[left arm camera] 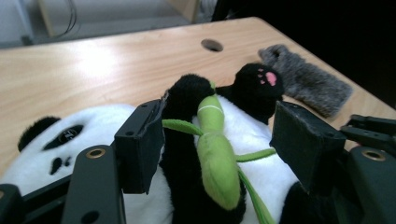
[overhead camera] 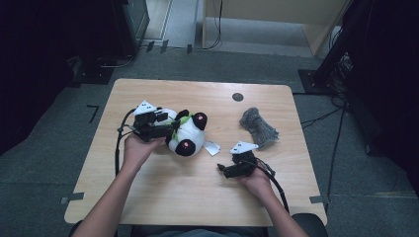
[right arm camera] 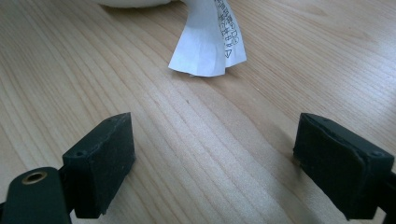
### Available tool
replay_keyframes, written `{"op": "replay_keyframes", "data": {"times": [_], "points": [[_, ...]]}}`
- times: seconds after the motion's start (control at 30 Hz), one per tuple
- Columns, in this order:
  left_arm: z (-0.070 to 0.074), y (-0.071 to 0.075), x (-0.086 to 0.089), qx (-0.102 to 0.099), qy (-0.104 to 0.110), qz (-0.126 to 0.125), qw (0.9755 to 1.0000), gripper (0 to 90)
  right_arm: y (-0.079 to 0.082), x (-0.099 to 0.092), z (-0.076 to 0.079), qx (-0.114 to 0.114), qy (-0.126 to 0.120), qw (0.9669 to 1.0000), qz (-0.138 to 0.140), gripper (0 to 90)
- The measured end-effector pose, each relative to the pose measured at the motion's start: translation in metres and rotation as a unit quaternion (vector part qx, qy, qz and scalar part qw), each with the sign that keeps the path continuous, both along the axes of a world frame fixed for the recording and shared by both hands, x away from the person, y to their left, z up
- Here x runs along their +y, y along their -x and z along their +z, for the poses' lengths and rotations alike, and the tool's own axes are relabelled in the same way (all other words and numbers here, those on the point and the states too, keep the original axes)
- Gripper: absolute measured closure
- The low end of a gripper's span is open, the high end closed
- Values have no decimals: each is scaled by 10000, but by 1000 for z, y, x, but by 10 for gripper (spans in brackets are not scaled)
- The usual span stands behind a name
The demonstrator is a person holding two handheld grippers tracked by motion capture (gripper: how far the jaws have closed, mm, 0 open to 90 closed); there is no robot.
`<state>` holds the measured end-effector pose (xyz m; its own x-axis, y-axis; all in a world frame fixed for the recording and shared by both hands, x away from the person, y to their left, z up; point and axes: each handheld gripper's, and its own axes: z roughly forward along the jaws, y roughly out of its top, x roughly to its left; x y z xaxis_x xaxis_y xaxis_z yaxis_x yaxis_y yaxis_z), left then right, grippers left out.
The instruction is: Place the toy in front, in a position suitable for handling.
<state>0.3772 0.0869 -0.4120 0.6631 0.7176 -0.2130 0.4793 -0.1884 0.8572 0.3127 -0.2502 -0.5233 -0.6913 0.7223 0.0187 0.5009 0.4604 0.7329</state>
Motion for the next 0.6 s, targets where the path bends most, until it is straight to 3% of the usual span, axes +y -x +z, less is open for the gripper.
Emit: {"op": "replay_keyframes", "data": {"times": [0.17, 0.37, 0.57, 0.6], "points": [[-1, -1, 13, -18, -125, -143, 9998, 321, 0, 0, 0, 7, -9, 10000, -16, 121], [-7, 4, 26, -66, -119, -288, 9995, 317, 1, 1, 0, 16, -9, 10000, -90, 133], [-14, 5, 37, -1, -37, -360, 9993, 317, -3, -3, 5, 260, -172, 9992, -247, 178], [-15, 6, 39, -51, -156, -406, 9990, 317, -6, -6, 7, 366, -232, 9985, -325, 194]]}}
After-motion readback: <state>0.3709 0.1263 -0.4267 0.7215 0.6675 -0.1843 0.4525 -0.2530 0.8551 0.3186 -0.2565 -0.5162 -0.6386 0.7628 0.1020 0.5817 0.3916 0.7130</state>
